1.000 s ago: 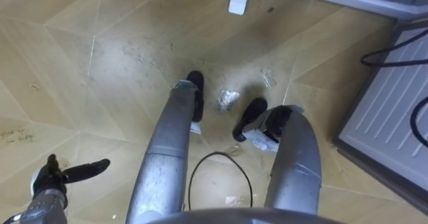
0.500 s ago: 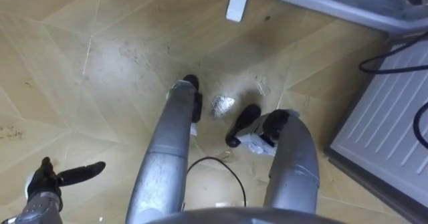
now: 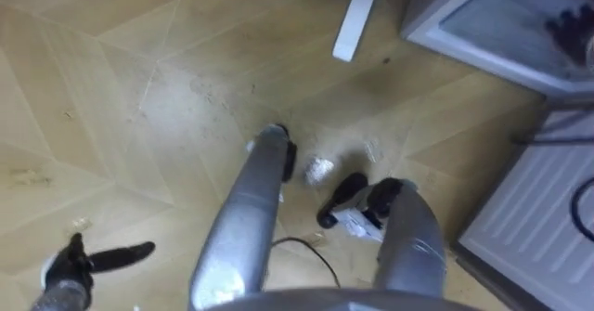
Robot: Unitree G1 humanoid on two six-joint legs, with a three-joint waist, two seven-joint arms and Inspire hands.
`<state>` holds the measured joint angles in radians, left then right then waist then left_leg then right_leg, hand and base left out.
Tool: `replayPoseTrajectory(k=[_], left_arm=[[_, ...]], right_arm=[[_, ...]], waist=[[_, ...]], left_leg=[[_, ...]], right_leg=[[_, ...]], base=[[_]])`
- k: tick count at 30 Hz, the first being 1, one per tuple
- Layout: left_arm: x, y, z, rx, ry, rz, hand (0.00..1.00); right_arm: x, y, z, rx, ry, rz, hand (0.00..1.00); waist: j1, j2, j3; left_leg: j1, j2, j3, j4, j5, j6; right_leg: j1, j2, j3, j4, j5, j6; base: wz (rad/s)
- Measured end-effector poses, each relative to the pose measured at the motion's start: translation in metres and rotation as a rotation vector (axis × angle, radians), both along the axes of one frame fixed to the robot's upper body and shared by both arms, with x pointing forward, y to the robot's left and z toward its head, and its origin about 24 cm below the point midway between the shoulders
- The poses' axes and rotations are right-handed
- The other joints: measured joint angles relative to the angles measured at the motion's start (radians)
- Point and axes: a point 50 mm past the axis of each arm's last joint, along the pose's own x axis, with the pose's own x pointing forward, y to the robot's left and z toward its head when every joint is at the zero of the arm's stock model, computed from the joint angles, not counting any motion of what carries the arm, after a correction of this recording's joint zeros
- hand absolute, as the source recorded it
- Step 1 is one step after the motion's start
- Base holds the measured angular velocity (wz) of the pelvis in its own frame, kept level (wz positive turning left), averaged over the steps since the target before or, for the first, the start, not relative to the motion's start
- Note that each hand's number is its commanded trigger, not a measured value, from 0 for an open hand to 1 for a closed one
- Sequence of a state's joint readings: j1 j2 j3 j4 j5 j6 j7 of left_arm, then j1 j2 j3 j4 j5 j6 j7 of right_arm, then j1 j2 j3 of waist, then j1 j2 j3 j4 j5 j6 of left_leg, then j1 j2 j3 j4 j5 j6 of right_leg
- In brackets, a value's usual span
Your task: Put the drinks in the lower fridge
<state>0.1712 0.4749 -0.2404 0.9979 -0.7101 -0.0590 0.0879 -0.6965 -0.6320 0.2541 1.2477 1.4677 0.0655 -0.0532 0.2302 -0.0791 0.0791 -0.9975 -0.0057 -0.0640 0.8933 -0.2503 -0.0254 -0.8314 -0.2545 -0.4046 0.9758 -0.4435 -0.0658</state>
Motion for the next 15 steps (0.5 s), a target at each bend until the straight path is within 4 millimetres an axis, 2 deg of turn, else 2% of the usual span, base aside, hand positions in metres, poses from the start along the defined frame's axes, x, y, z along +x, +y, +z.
replayPoseTrajectory(k=[3,7,10,12,13,14,15], left_arm=[[0.004,-0.002,-0.003,-0.019,0.002,0.003,0.0],[0.004,-0.012,-0.009,-0.066,-0.001,0.024,0.0],[0.003,-0.018,-0.013,-0.1,-0.003,0.038,0.0],[0.0,-0.023,-0.016,-0.126,0.0,0.033,0.0],[-0.004,-0.026,-0.017,-0.147,-0.003,0.045,0.0],[-0.006,-0.027,-0.018,-0.156,-0.008,0.057,0.0],[-0.008,-0.029,-0.019,-0.165,-0.013,0.062,0.0]], right_arm=[[-0.019,-0.002,-0.024,-0.052,0.065,0.07,0.0],[-0.041,-0.002,-0.047,-0.119,0.142,0.161,0.0],[-0.062,0.004,-0.071,-0.142,0.195,0.243,0.0],[-0.074,0.013,-0.084,-0.146,0.217,0.313,0.0],[-0.082,0.016,-0.091,-0.157,0.235,0.336,0.0],[-0.086,0.017,-0.095,-0.164,0.245,0.347,0.0],[-0.095,0.021,-0.101,-0.16,0.254,0.361,0.0]], waist=[[0.009,0.011,-0.001],[-0.007,0.018,-0.0065],[-0.013,0.019,-0.0185],[-0.037,0.016,-0.0279],[-0.05,0.016,-0.0473],[-0.058,0.016,-0.0563],[-0.069,0.011,-0.0615]], left_leg=[[0.105,0.011,0.004,-0.066,0.001,0.001],[0.239,0.012,0.014,-0.158,0.002,0.003],[0.353,0.027,0.035,-0.234,0.002,0.004],[0.451,0.031,0.06,-0.288,0.005,0.007],[0.49,0.032,0.068,-0.313,0.005,0.007],[0.509,0.033,0.075,-0.326,0.005,0.007],[0.563,0.035,0.093,-0.359,0.006,0.008]], right_leg=[[0.106,0.031,-0.007,-0.091,0.024,0.011],[0.235,0.053,-0.002,-0.199,0.046,0.032],[0.346,0.082,0.007,-0.304,0.073,0.045],[0.436,0.093,0.018,-0.372,0.089,0.056],[0.476,0.1,0.02,-0.411,0.098,0.063],[0.497,0.103,0.017,-0.429,0.103,0.065],[0.544,0.106,0.019,-0.461,0.109,0.071]], base=[[-0.09],[-0.06],[-0.19],[-0.18],[-0.18],[-0.14],[-0.14]])
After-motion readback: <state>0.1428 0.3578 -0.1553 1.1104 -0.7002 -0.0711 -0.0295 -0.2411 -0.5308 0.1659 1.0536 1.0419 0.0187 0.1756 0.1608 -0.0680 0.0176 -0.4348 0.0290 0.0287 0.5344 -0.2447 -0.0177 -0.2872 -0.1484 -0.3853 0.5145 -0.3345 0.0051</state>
